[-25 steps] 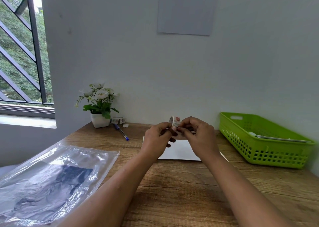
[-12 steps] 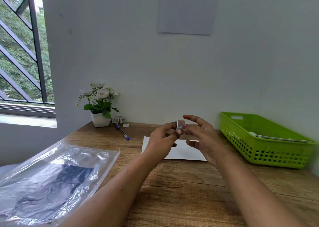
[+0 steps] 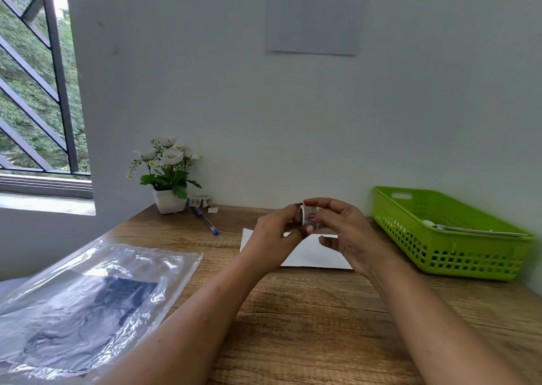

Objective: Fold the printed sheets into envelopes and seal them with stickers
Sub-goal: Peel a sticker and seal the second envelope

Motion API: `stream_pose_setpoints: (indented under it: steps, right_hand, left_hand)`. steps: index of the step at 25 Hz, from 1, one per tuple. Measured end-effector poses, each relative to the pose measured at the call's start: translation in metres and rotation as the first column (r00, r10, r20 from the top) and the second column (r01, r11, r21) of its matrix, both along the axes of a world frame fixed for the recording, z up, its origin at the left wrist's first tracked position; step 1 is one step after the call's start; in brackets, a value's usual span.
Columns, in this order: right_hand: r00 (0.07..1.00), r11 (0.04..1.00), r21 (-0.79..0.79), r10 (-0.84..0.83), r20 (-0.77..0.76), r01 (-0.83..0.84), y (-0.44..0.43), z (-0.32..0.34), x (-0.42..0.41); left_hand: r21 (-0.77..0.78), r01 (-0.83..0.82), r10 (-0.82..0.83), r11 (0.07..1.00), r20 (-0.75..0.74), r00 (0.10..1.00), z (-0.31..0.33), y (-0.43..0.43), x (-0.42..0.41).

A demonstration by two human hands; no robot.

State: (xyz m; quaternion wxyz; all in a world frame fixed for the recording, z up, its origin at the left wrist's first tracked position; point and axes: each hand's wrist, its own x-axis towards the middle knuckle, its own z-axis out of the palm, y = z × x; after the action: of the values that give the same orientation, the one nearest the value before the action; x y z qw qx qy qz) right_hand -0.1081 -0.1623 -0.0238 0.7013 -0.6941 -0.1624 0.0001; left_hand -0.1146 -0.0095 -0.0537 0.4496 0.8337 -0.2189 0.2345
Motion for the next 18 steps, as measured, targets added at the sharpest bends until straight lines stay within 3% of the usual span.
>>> stream_pose_setpoints:
  steps: [3,9,15,18]
  right_hand:
    - [0.998,1.000,0.002,0.024,0.065,-0.024,0.002,0.000,0.002]
    - [0.977,0.995,-0.095,0.000,0.213,0.021,0.000,0.002,0.003]
    - [0.971,0.988,-0.152,0.039,0.237,-0.003,-0.003,0.000,0.005]
    - [0.964,0.987,-0.162,0.066,0.259,-0.024,-0.003,-0.001,0.006]
  left_hand:
    - [-0.103,-0.027,0.021,0.994,-0.063,0.998,0.004,0.001,-0.001]
    - [-0.125,-0.009,-0.004,0.992,-0.107,0.994,0.001,0.002,0.002]
    - [0.159,-0.094,0.066,0.983,0.175,0.982,0.004,0.011,0.002]
    - [0.092,-0.148,0.134,0.985,0.143,0.981,0.004,0.012,0.004]
